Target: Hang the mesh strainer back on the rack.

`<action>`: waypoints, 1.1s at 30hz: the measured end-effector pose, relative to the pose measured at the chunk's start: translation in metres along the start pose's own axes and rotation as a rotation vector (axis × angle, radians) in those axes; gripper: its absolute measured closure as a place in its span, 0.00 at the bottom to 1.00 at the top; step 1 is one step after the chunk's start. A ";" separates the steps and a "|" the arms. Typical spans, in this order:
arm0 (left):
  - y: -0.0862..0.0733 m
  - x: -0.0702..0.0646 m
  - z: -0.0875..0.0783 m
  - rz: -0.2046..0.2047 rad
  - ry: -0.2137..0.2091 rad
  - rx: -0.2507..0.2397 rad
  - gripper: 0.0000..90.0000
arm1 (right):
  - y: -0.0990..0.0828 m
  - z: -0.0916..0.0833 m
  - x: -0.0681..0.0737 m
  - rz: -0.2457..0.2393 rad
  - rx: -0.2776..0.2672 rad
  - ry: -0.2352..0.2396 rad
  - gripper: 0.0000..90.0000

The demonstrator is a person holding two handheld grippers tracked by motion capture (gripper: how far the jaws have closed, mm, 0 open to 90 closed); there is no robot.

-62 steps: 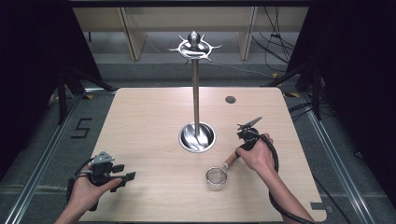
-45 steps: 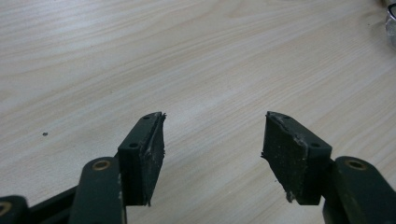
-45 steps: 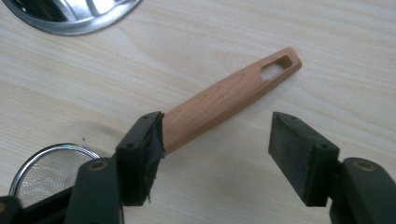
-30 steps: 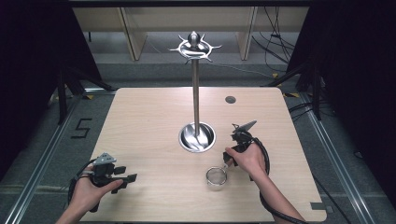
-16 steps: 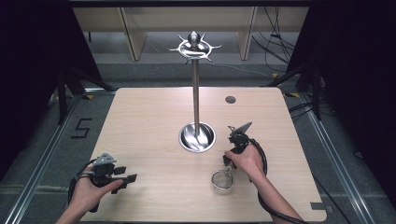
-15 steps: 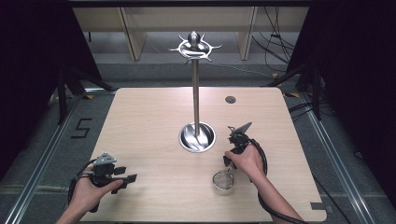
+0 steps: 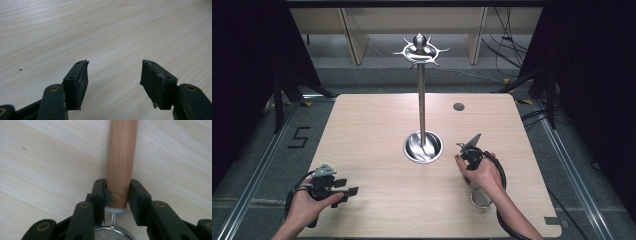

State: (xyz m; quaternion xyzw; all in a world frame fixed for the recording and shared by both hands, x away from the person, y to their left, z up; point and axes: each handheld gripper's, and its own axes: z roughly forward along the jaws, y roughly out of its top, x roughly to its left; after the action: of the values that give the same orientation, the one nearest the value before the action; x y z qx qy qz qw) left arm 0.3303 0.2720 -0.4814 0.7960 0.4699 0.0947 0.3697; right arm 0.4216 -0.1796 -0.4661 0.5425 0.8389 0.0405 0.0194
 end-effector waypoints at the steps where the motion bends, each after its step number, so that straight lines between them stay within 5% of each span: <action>1: 0.000 0.000 0.000 0.001 0.001 -0.001 0.42 | 0.000 -0.001 0.000 -0.012 -0.003 -0.012 0.77; 14: 0.000 0.000 0.000 0.006 0.010 0.005 0.42 | -0.003 0.000 -0.001 -0.082 0.010 -0.062 0.73; 33: 0.000 0.004 0.000 -0.002 -0.001 0.001 0.42 | -0.004 0.000 -0.006 -0.093 0.004 -0.043 0.77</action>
State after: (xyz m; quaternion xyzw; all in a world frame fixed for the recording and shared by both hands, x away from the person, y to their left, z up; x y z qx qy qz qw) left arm 0.3328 0.2753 -0.4823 0.7956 0.4706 0.0938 0.3697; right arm 0.4200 -0.1864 -0.4670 0.5036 0.8627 0.0265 0.0382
